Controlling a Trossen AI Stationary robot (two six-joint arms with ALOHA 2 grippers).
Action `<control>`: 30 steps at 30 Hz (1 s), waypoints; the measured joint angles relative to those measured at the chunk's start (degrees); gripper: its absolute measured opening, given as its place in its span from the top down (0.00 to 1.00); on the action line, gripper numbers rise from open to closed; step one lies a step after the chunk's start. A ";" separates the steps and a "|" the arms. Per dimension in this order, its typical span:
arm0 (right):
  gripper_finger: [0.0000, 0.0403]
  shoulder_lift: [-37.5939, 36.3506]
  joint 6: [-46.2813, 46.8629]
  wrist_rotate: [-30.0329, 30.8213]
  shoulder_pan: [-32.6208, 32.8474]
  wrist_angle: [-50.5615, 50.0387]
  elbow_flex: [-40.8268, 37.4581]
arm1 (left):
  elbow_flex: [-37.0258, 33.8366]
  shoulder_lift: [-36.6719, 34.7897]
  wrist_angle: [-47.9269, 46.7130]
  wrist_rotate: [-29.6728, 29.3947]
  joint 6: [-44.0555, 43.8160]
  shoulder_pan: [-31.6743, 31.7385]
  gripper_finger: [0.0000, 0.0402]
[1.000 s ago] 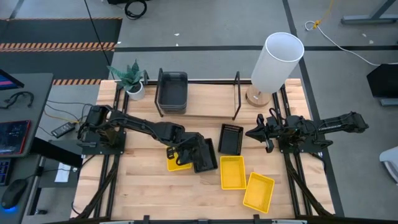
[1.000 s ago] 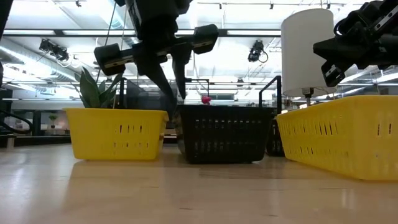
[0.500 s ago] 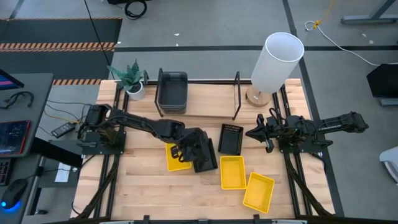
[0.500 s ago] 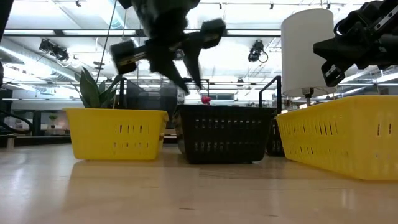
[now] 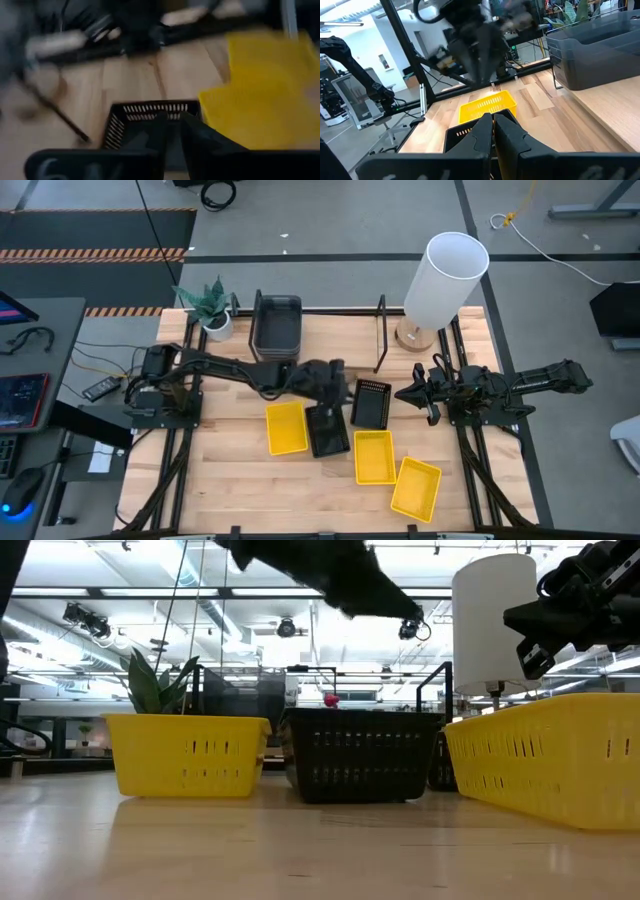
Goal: Stack baskets on shelf by color
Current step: Stack the right black basket on top of the left black basket
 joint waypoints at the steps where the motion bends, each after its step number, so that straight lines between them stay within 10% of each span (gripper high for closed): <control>1: 0.94 0.00 0.00 -0.02 0.00 0.00 0.00 | -0.08 0.22 1.22 -0.09 -7.27 0.57 0.87; 6: 0.94 0.07 0.00 -0.02 -0.02 -0.21 0.00 | 1.80 2.97 3.50 -0.53 -36.14 2.72 0.94; 14: 0.94 0.09 0.00 -0.02 -0.01 0.00 -0.01 | 21.93 13.31 -21.88 -0.69 -48.63 3.02 0.97; 20: 0.94 0.11 0.00 0.00 -0.02 -0.10 -0.02 | 34.46 22.52 -39.93 -1.22 -54.44 4.63 0.79; 30: 0.94 0.18 0.00 0.00 -0.01 0.03 -0.02 | 36.66 28.89 -41.64 -2.65 -61.67 4.47 0.47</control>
